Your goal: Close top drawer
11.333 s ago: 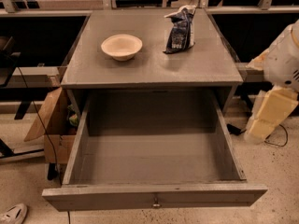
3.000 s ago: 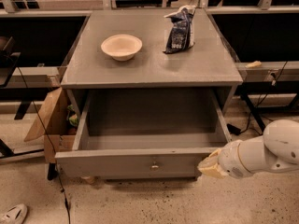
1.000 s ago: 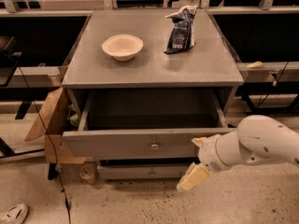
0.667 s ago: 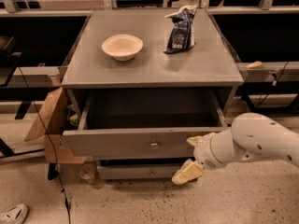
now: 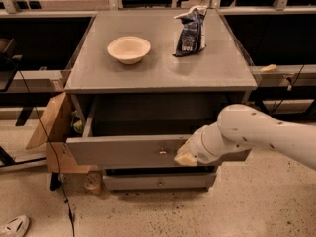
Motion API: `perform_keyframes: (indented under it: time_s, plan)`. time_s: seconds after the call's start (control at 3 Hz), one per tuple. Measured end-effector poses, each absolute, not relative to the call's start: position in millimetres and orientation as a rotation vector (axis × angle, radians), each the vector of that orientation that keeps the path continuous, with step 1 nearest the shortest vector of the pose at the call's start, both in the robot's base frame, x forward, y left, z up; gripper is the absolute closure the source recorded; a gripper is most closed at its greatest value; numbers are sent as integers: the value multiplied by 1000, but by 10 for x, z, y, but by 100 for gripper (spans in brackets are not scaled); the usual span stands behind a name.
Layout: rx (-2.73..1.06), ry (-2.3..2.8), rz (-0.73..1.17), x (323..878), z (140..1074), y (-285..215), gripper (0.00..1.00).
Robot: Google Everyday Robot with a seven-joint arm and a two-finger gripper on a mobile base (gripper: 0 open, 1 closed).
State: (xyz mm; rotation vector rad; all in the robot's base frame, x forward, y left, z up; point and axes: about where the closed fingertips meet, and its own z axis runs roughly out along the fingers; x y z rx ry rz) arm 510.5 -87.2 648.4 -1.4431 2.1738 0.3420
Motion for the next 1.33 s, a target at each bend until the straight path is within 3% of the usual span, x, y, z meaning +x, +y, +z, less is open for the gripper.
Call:
perform_keyframes:
  time_s: [0.33, 0.67, 1.33]
  plan:
    - [-1429, 2211, 296, 5289, 6458, -915, 96]
    - [-1429, 2212, 296, 5289, 6458, -916, 100]
    - [-1398, 2261, 269, 5309, 6394, -1102, 58]
